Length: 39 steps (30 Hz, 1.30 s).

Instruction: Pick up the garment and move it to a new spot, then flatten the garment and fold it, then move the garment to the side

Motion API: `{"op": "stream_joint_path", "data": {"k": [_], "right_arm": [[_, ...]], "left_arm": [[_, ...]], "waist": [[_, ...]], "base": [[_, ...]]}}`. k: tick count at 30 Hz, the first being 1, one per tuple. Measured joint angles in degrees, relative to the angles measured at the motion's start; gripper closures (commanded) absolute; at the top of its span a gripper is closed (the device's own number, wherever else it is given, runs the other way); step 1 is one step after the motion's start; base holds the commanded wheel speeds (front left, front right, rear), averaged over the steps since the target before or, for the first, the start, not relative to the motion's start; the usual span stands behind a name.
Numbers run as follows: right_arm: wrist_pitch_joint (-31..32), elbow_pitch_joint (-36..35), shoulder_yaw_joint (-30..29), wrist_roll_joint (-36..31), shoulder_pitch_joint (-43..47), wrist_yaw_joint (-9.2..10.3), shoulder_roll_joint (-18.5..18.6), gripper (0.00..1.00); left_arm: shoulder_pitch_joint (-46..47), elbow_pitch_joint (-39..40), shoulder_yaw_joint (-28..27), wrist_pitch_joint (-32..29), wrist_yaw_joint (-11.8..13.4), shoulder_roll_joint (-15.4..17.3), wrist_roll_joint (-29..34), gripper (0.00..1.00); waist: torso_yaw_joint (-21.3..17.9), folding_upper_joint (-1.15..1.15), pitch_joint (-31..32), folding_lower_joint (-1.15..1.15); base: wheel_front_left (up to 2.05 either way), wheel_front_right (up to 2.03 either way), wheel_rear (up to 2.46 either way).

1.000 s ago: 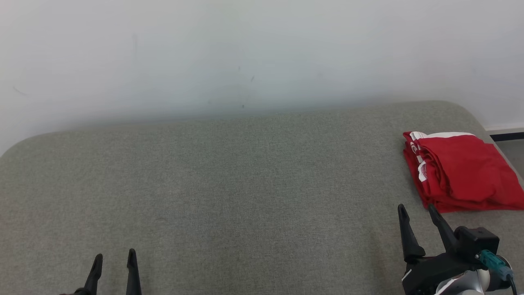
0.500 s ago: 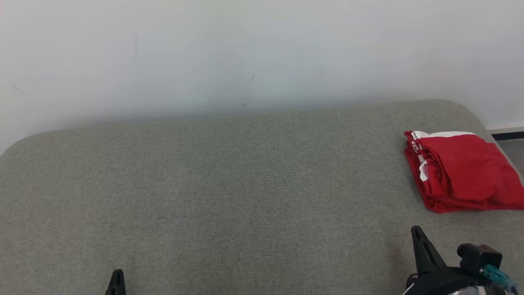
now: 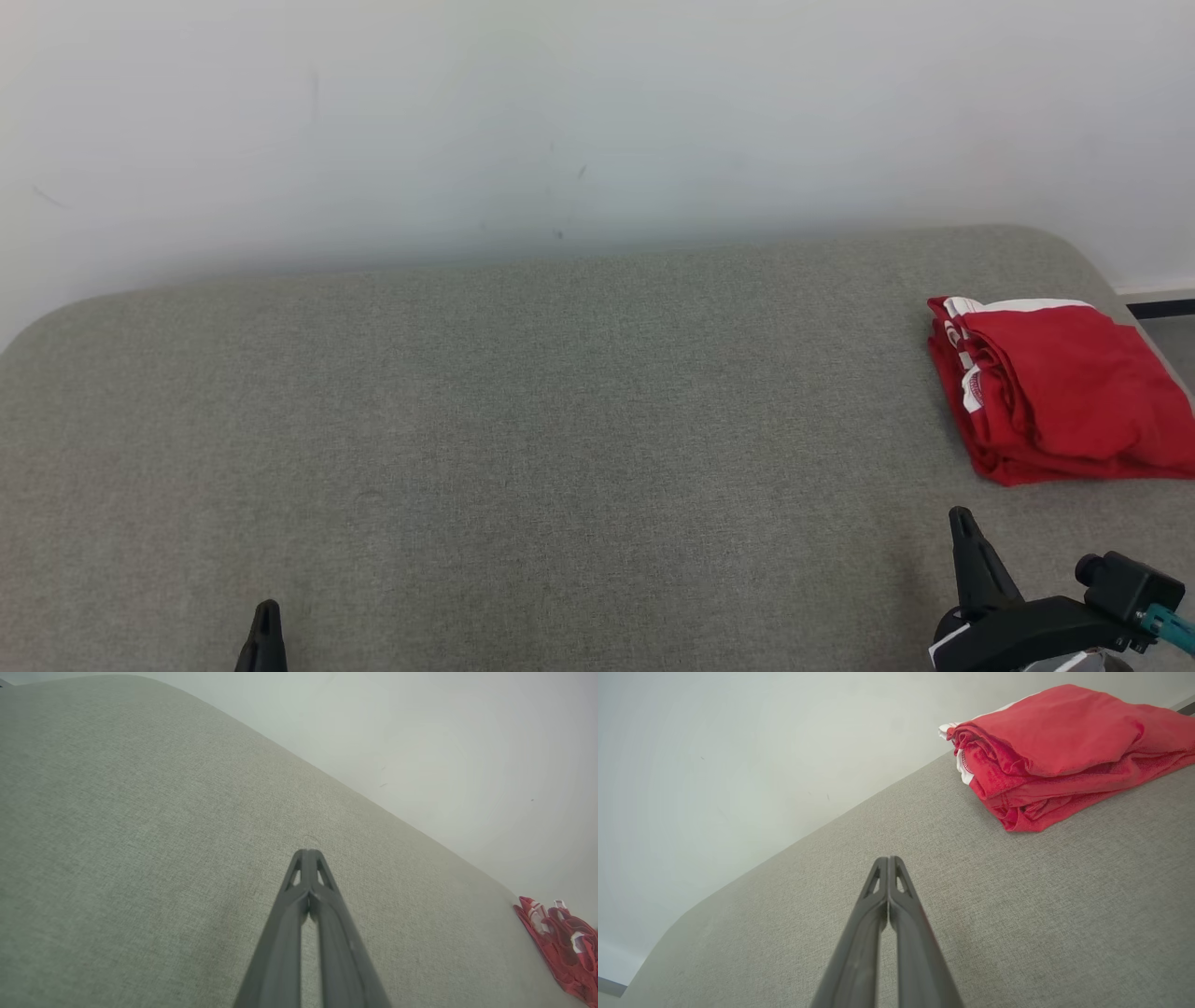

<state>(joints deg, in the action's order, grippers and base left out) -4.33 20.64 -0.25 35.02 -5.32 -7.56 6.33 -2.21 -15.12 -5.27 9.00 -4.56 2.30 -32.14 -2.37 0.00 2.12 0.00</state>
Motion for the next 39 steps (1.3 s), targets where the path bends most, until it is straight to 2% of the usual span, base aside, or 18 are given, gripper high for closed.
{"op": "stream_joint_path", "data": {"k": [39], "right_arm": [[5.2, -3.1, -3.0, 27.2, -0.3, 0.0, -1.6, 1.0]], "left_arm": [[4.0, 0.5, -0.6, -7.4, -1.1, 0.2, -28.5, 1.0]], "waist": [[0.9, 0.0, -0.8, 0.0]], "base": [[0.0, 0.0, 0.0]]}}
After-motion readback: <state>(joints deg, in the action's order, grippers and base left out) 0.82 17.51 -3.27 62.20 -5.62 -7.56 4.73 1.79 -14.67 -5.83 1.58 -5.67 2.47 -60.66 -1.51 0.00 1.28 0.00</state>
